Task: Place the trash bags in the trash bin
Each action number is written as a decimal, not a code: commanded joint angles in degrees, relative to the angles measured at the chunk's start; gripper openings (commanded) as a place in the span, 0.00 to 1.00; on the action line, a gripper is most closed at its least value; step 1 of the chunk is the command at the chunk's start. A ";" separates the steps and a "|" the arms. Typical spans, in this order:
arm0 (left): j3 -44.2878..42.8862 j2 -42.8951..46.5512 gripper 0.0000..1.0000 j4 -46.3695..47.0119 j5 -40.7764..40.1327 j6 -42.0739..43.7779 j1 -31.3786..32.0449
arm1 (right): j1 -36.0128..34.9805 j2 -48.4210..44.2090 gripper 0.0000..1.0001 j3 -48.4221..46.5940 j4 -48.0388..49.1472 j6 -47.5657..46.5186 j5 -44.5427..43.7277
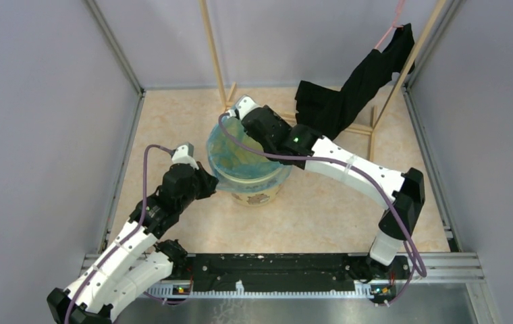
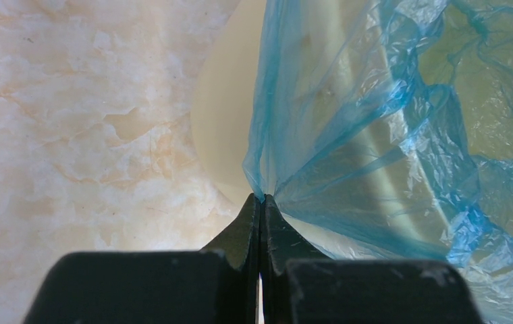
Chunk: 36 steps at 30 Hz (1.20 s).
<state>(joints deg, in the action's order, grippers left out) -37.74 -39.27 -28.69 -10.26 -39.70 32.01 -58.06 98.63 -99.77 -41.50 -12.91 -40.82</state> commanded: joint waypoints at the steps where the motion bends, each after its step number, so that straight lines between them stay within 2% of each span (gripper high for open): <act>1: -0.86 0.42 0.00 1.33 -0.19 0.59 -0.10 | 1.30 -3.21 0.29 1.38 5.74 0.41 0.81; 3: -0.73 0.42 0.00 1.44 -0.08 0.54 -0.05 | 3.22 -3.83 0.05 0.65 5.18 3.57 5.42; 4: -0.77 0.35 0.00 1.46 -0.06 0.61 -0.04 | 4.52 -4.37 0.00 0.60 5.23 5.06 8.79; 10: -0.63 0.24 0.00 1.73 -0.16 0.53 -0.03 | 16.07 -8.56 0.00 4.53 12.22 14.50 36.81; 19: -0.62 0.34 0.00 2.61 0.92 -0.29 -0.03 | 28.95 -6.90 0.00 7.71 20.27 26.17 65.13; 29: -0.19 0.42 0.00 2.80 1.53 -0.79 -0.04 | 38.12 -6.57 0.00 20.92 39.06 42.49 78.65; 36: 0.15 -0.59 0.00 4.27 2.50 -1.30 -0.08 | 38.68 -1.84 0.00 22.38 43.01 45.60 79.70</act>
<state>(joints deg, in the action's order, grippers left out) -37.71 -39.29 -27.68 -8.67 -40.60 32.01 -19.18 94.67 -77.62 -5.54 29.26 36.21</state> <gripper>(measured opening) 0.006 0.003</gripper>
